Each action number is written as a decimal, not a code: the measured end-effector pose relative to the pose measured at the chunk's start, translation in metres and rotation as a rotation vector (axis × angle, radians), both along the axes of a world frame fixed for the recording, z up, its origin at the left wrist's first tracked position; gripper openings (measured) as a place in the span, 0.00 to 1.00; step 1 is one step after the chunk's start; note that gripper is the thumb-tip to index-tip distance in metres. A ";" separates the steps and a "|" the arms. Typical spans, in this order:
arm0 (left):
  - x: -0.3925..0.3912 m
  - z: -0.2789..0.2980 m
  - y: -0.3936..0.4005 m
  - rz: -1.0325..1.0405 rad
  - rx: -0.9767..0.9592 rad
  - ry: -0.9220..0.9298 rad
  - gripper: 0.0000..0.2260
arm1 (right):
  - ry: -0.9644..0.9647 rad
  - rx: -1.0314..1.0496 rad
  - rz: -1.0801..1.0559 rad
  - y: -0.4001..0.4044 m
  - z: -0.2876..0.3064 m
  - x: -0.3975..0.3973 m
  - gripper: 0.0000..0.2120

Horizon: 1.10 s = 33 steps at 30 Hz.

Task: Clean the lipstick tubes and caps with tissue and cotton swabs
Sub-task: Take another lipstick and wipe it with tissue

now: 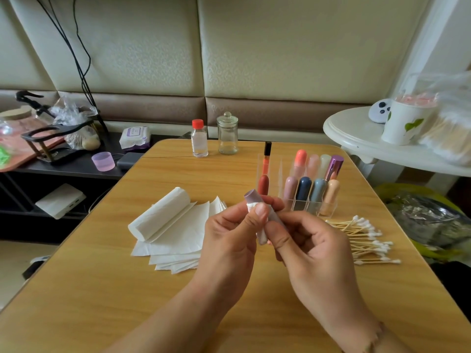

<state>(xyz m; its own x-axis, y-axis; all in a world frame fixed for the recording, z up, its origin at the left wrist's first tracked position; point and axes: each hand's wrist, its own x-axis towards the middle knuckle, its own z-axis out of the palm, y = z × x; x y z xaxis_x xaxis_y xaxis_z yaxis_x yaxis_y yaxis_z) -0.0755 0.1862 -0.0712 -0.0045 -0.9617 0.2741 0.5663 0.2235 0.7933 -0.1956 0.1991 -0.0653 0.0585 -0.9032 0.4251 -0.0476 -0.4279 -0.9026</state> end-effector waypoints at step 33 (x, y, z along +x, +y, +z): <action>0.003 0.006 0.004 -0.030 0.055 -0.067 0.13 | -0.616 0.898 0.778 -0.004 0.004 -0.008 0.24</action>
